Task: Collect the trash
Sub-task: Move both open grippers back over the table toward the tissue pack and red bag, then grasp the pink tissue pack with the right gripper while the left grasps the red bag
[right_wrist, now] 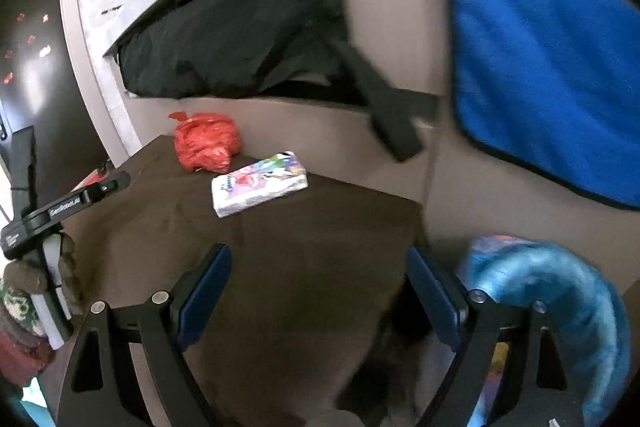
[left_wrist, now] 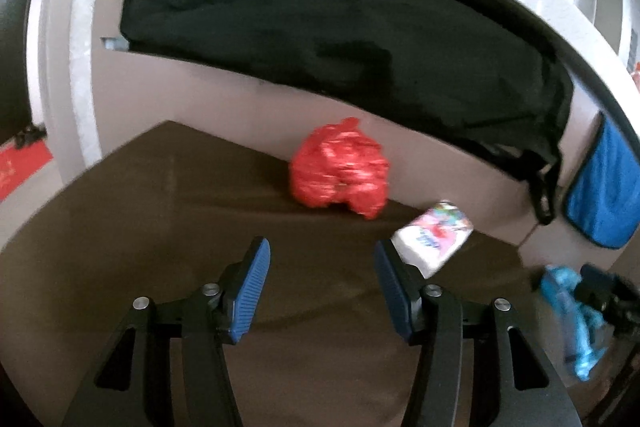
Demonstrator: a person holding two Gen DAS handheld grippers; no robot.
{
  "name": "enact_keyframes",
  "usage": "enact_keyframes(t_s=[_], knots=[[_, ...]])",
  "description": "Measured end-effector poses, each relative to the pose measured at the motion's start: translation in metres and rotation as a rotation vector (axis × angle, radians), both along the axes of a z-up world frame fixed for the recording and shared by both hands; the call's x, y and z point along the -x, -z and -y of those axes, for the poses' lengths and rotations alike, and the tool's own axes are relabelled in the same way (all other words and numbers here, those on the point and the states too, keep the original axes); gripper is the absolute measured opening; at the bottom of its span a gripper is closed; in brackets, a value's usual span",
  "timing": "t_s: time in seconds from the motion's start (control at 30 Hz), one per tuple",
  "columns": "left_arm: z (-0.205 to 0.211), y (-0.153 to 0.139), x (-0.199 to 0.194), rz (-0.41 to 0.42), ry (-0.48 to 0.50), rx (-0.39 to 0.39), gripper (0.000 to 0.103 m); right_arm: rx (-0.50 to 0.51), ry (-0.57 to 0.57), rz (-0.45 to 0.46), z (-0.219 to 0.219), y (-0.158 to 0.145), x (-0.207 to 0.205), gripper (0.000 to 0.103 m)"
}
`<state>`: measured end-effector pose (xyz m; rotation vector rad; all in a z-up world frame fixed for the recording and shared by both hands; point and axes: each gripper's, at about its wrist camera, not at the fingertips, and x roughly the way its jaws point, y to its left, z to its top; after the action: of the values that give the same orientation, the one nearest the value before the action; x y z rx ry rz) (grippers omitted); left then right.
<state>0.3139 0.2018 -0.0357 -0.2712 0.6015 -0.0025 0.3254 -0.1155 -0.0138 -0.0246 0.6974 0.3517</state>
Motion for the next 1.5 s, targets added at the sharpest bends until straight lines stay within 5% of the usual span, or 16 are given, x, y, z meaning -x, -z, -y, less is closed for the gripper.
enact_keyframes(t_s=[0.3,0.7,0.83,1.0,1.17,1.37,1.5], knots=[[-0.037,0.007,0.012,0.019,-0.076,-0.06,0.056,0.062,0.042,-0.125,-0.087,0.022,-0.061,0.086],[-0.056,0.008,0.013,0.016,-0.052,-0.005,0.056,0.365,0.063,-0.061,-0.189,0.054,-0.108,0.078],[-0.061,0.008,0.015,0.018,-0.05,0.016,0.056,0.477,0.044,-0.063,-0.199,0.069,-0.106,0.072],[-0.061,0.006,0.015,0.022,-0.044,0.025,0.058,0.501,0.032,-0.071,-0.174,0.07,-0.082,0.072],[-0.058,0.009,0.016,0.009,-0.032,0.036,0.059,0.434,0.082,-0.13,-0.124,0.067,-0.065,0.072],[-0.054,0.012,0.013,0.005,-0.011,0.067,0.059,0.074,0.118,-0.16,-0.064,0.052,-0.056,0.074],[-0.051,0.014,0.009,-0.002,0.003,0.087,0.059,0.065,0.143,-0.159,-0.061,0.055,-0.068,0.075]])
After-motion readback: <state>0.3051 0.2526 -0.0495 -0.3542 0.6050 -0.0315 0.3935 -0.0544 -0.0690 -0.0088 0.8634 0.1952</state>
